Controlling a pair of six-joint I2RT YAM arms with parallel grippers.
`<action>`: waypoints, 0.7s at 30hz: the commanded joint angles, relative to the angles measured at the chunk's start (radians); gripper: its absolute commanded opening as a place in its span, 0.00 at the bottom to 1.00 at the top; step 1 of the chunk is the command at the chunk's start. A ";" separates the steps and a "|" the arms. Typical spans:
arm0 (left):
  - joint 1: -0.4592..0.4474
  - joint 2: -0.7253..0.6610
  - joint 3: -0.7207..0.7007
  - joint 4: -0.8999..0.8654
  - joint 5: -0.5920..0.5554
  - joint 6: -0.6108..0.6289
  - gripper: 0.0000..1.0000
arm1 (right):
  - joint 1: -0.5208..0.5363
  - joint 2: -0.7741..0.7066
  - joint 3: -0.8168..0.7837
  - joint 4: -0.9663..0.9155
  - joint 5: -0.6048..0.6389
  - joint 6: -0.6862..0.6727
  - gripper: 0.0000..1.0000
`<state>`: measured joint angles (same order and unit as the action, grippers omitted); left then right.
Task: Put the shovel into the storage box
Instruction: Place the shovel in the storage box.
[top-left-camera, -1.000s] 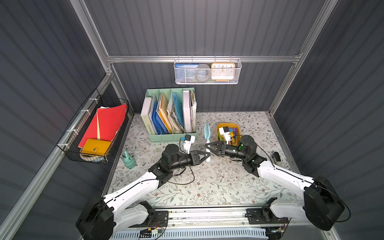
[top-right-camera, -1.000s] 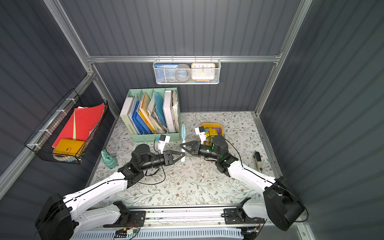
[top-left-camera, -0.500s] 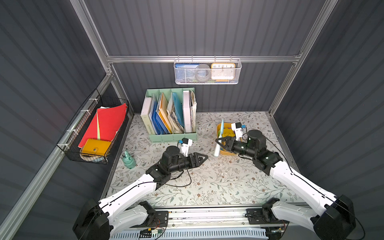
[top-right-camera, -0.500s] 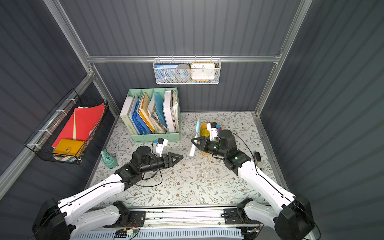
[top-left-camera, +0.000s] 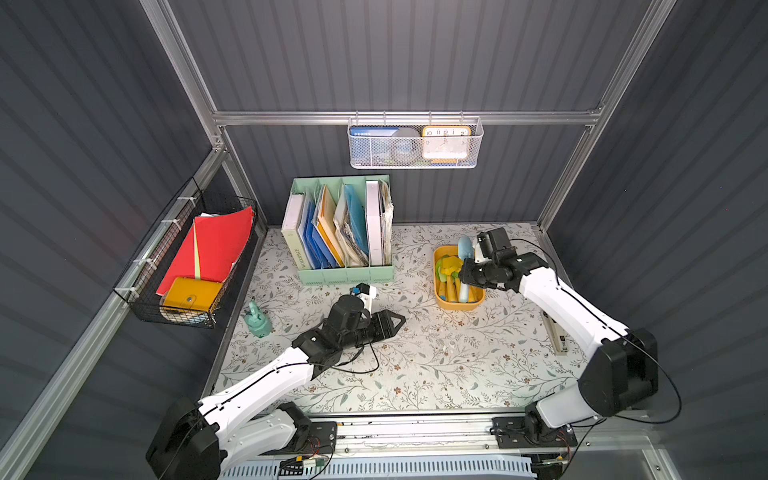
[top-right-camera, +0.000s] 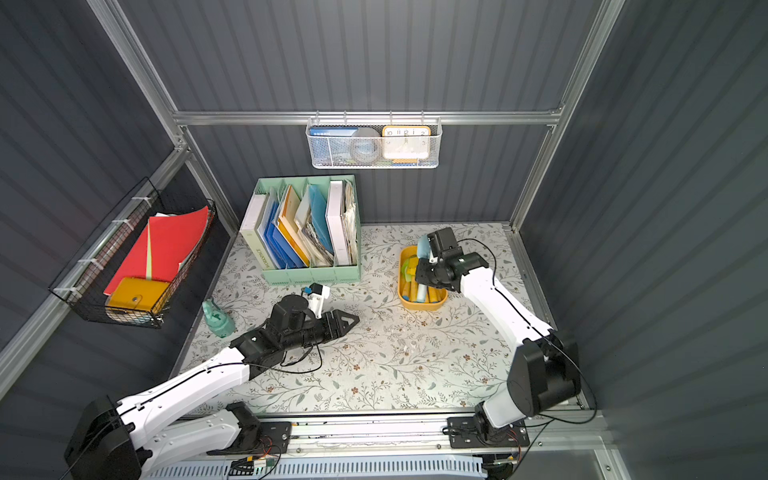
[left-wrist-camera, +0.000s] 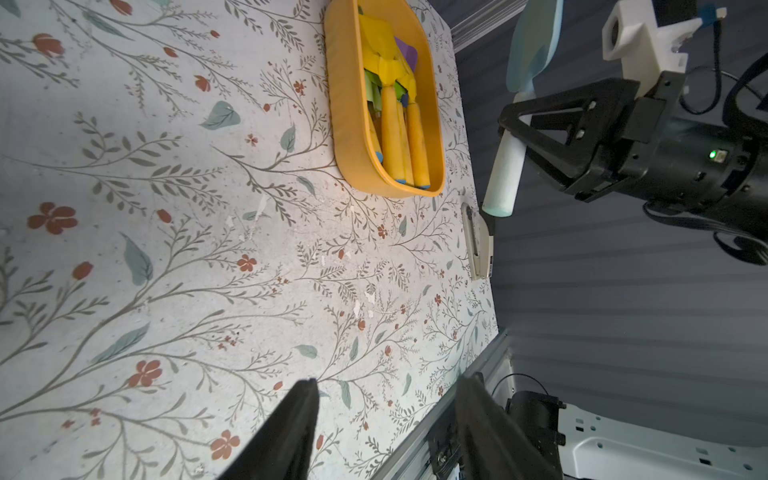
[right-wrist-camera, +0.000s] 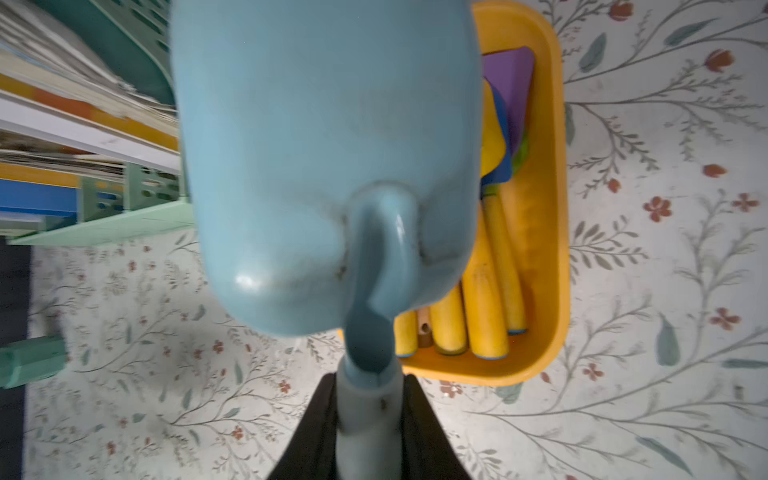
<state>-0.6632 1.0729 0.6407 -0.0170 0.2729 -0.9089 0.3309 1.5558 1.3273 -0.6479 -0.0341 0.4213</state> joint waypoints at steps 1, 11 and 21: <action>-0.001 -0.028 -0.005 -0.045 -0.040 0.013 0.58 | -0.007 0.067 0.081 -0.076 0.115 -0.099 0.18; -0.001 -0.043 -0.027 -0.055 -0.061 0.002 0.58 | -0.009 0.297 0.242 -0.143 0.154 -0.137 0.19; 0.000 -0.041 -0.038 -0.053 -0.066 0.000 0.58 | -0.009 0.369 0.237 -0.114 0.158 -0.117 0.21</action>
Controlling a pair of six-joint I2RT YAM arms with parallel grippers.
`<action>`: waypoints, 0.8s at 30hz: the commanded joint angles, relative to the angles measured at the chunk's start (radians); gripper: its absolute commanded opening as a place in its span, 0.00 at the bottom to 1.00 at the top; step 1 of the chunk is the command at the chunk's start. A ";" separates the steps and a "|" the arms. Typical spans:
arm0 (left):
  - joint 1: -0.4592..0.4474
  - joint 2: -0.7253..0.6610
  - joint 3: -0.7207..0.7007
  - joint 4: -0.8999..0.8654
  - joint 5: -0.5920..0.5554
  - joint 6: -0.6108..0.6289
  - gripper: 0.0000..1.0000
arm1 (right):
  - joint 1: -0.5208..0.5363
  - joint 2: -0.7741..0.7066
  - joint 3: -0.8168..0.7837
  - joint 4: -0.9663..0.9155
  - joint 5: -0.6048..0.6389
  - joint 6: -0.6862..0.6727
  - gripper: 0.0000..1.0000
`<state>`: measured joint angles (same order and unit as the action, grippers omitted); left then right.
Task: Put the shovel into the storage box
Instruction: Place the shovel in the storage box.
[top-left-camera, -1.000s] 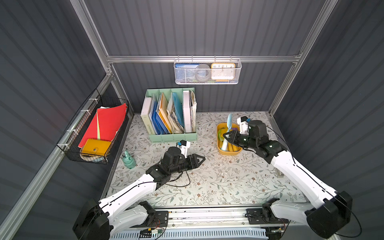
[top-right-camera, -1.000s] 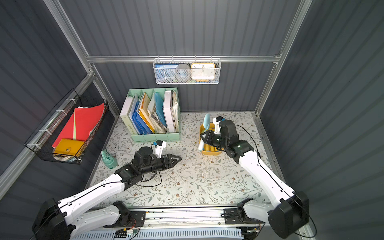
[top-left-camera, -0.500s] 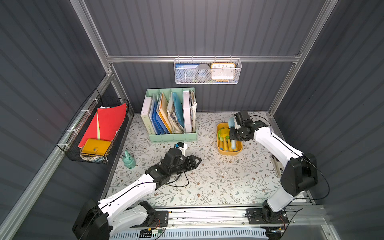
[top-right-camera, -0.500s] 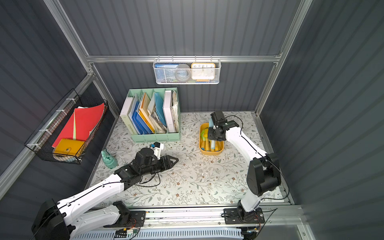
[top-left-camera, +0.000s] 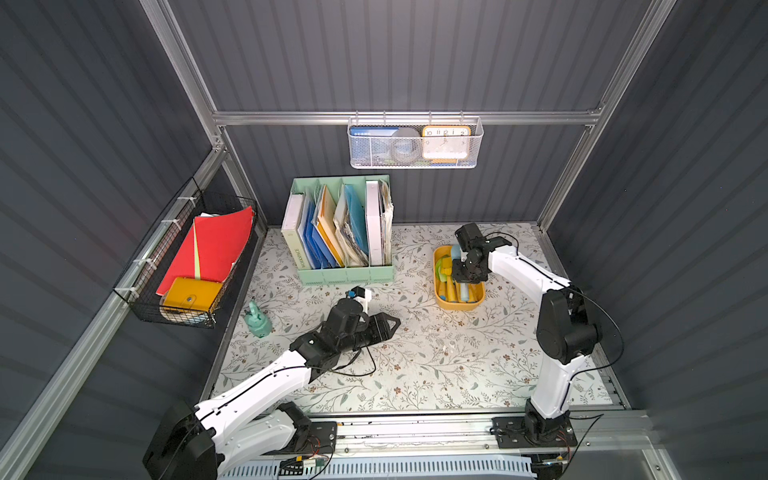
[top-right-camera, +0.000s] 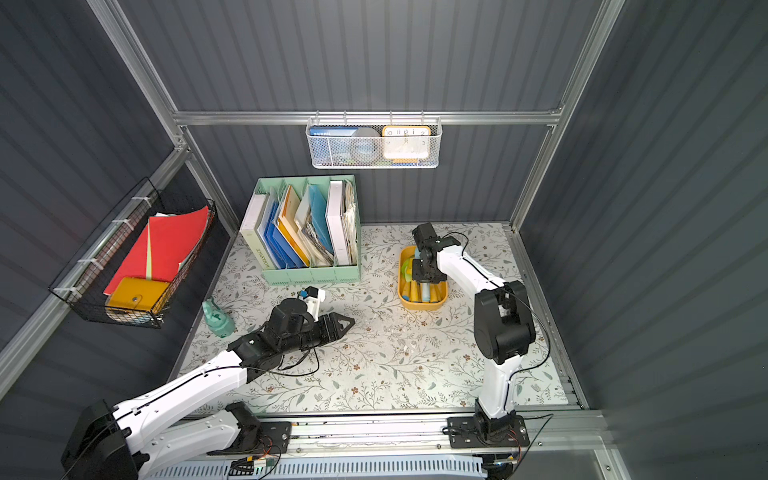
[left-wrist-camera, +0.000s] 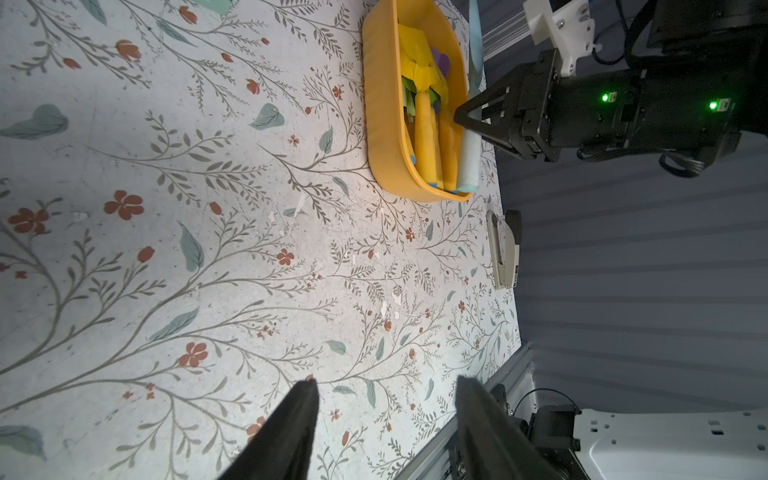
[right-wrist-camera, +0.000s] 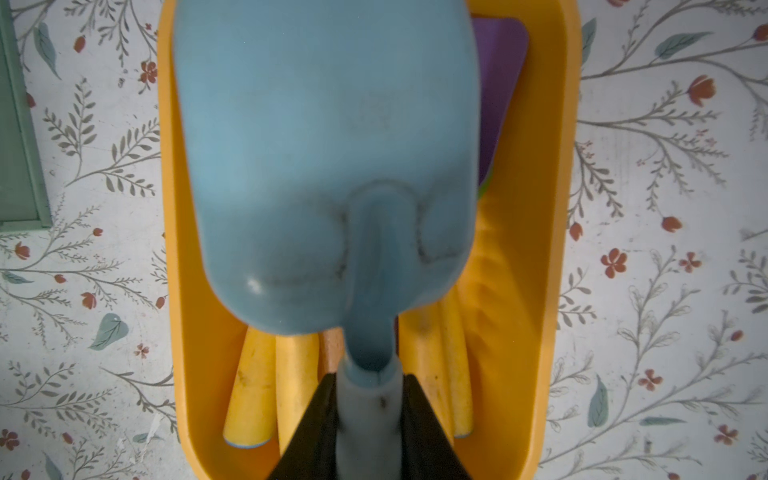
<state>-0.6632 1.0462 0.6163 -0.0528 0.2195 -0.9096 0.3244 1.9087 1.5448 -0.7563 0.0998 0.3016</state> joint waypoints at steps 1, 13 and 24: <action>-0.001 -0.015 -0.013 -0.016 -0.012 0.001 0.58 | -0.002 0.021 0.020 -0.005 0.030 0.005 0.21; -0.001 -0.014 -0.018 -0.021 -0.021 -0.002 0.58 | -0.001 0.048 0.038 -0.010 0.044 0.020 0.39; 0.001 -0.008 0.028 -0.145 -0.117 -0.011 0.62 | 0.002 -0.079 -0.004 -0.015 0.034 0.039 0.43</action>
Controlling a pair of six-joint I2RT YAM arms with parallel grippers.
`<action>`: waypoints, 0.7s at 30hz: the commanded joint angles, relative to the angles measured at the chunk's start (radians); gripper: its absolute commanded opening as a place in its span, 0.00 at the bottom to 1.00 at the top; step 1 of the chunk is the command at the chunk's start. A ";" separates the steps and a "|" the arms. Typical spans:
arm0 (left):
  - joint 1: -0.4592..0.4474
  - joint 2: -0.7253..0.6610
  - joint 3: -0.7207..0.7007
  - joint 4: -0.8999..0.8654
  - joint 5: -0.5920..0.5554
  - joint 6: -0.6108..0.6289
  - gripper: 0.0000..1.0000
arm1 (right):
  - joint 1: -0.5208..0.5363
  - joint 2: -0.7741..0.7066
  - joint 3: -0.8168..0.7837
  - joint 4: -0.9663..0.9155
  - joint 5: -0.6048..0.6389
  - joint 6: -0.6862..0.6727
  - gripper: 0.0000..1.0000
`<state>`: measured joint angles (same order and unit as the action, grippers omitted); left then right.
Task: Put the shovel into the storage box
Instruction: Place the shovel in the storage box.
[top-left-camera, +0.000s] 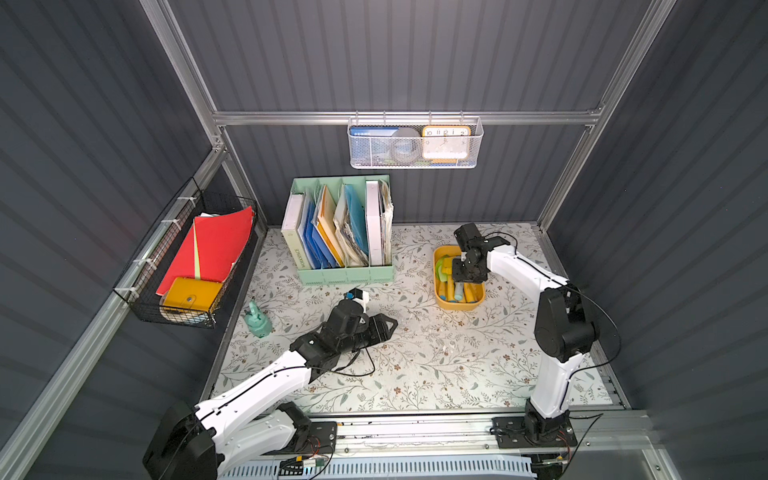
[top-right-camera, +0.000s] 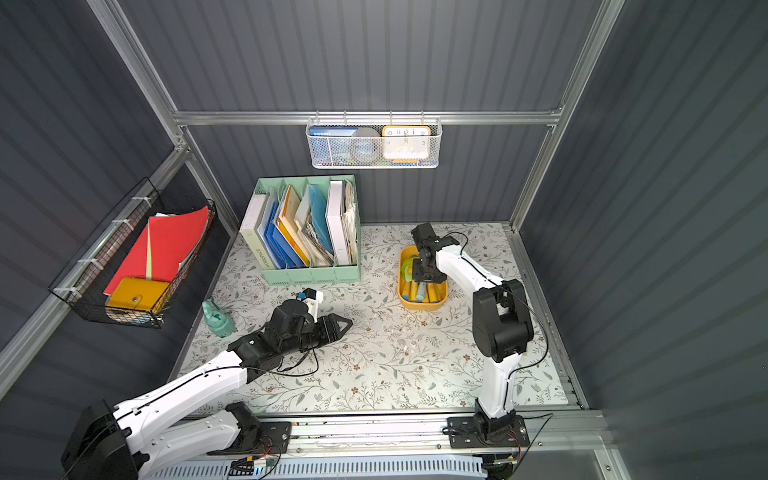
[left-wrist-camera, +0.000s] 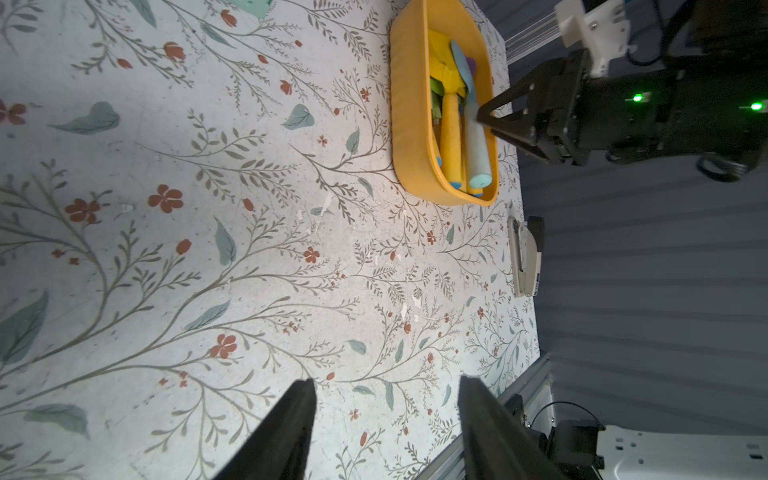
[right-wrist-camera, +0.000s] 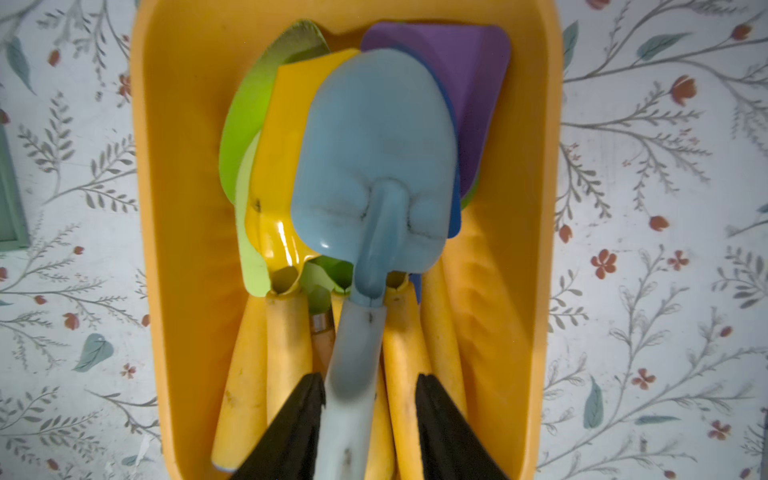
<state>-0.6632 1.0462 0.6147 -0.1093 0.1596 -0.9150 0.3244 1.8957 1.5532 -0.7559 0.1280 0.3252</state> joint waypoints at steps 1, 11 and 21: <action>0.001 -0.005 0.039 -0.115 -0.074 -0.006 0.63 | 0.004 -0.087 -0.025 -0.010 0.003 0.017 0.44; 0.008 0.031 0.160 -0.376 -0.288 -0.003 1.00 | 0.005 -0.308 -0.190 0.075 -0.060 0.051 0.64; 0.146 0.135 0.299 -0.541 -0.430 0.155 1.00 | 0.007 -0.548 -0.399 0.186 -0.055 0.073 0.99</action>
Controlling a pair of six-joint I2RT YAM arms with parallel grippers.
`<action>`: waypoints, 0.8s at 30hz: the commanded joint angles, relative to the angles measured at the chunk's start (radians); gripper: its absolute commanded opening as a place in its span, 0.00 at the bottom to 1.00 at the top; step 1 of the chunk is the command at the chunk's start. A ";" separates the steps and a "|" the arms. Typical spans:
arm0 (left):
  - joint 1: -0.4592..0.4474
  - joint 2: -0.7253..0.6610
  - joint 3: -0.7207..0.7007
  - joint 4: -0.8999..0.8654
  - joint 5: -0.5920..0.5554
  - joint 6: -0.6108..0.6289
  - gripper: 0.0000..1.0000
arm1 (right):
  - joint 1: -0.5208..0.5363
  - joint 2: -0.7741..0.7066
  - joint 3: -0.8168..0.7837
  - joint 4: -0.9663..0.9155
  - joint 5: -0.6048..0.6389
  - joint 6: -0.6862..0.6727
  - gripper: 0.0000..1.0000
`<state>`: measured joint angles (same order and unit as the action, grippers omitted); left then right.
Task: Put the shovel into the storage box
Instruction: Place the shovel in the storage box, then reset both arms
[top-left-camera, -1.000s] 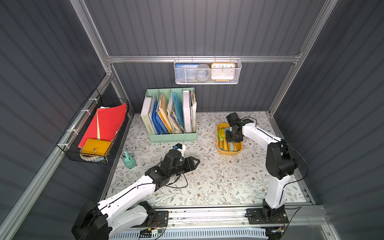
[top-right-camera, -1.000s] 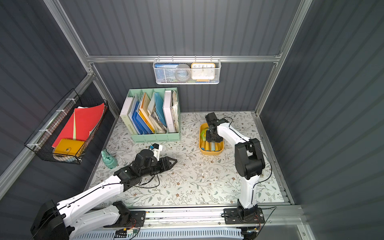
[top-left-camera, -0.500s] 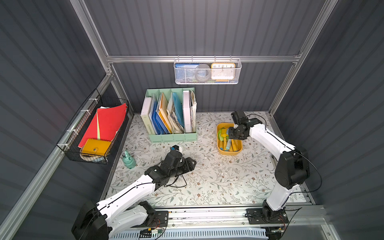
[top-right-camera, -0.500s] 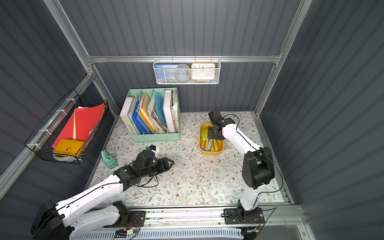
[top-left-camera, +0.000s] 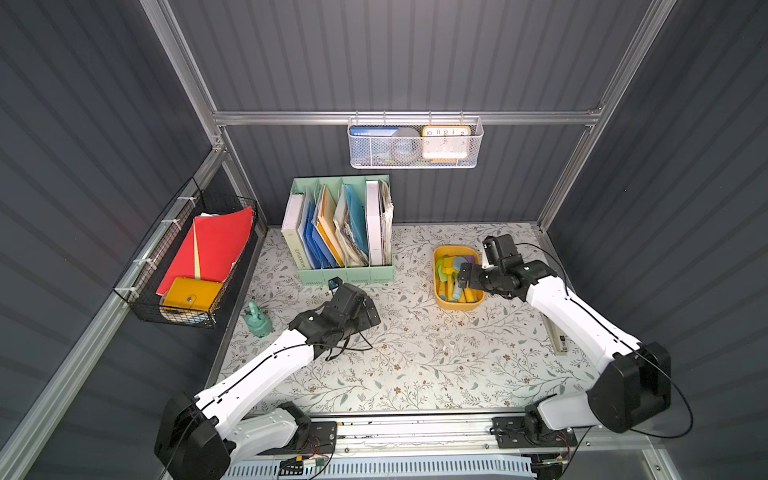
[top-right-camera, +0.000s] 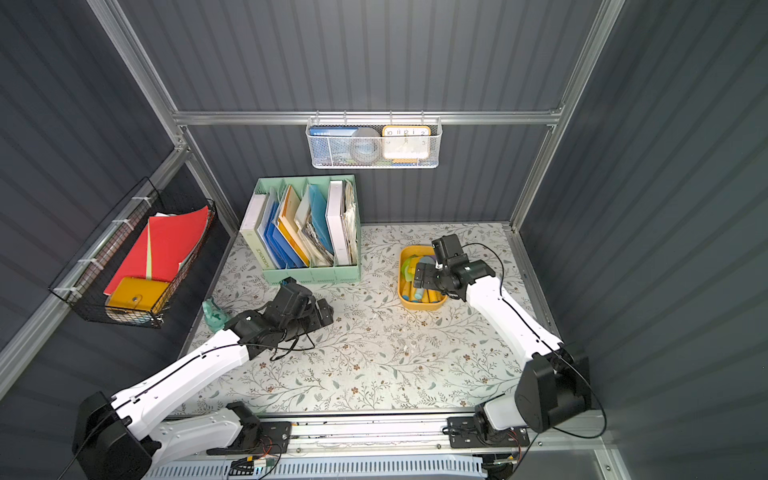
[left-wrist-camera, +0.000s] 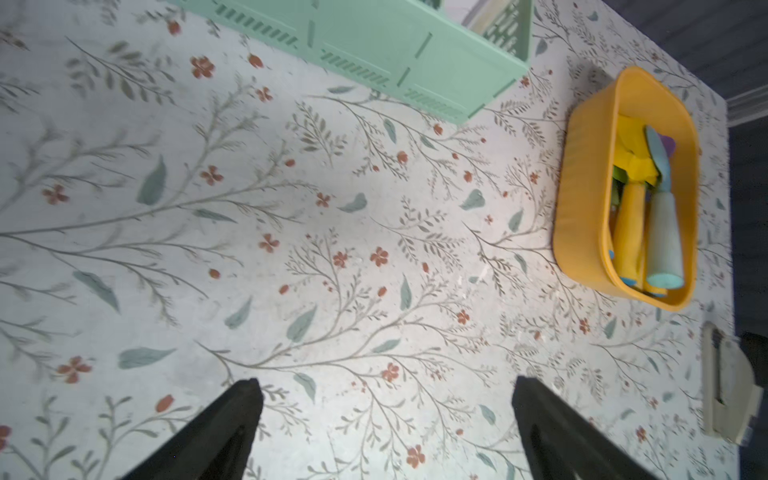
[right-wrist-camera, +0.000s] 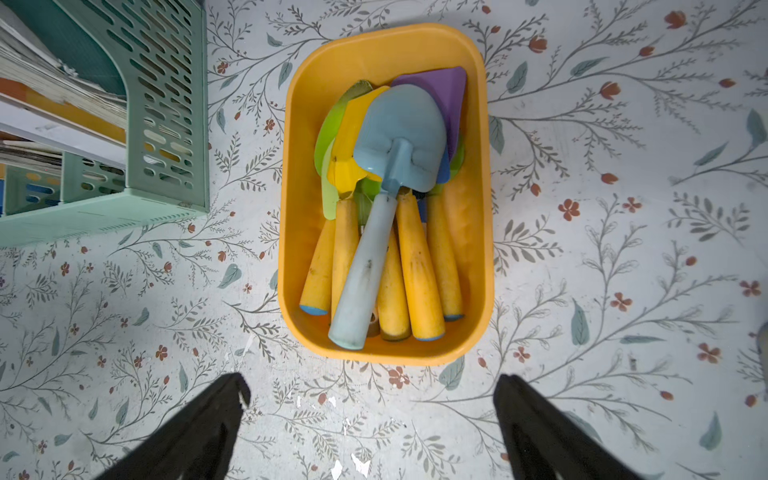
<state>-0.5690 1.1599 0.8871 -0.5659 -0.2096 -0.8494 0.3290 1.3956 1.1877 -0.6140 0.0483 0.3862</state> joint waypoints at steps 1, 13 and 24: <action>0.082 0.031 0.033 -0.083 -0.064 0.123 1.00 | 0.002 -0.072 -0.055 0.053 0.054 0.010 0.99; 0.337 0.081 -0.074 0.221 -0.222 0.523 1.00 | -0.001 -0.330 -0.556 0.568 0.527 -0.177 0.99; 0.592 0.222 -0.242 0.697 -0.216 0.610 1.00 | -0.026 -0.247 -0.794 0.969 0.720 -0.310 0.99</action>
<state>0.0238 1.3457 0.6819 -0.0731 -0.4156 -0.2844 0.3119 1.1316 0.4221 0.1558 0.7116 0.1463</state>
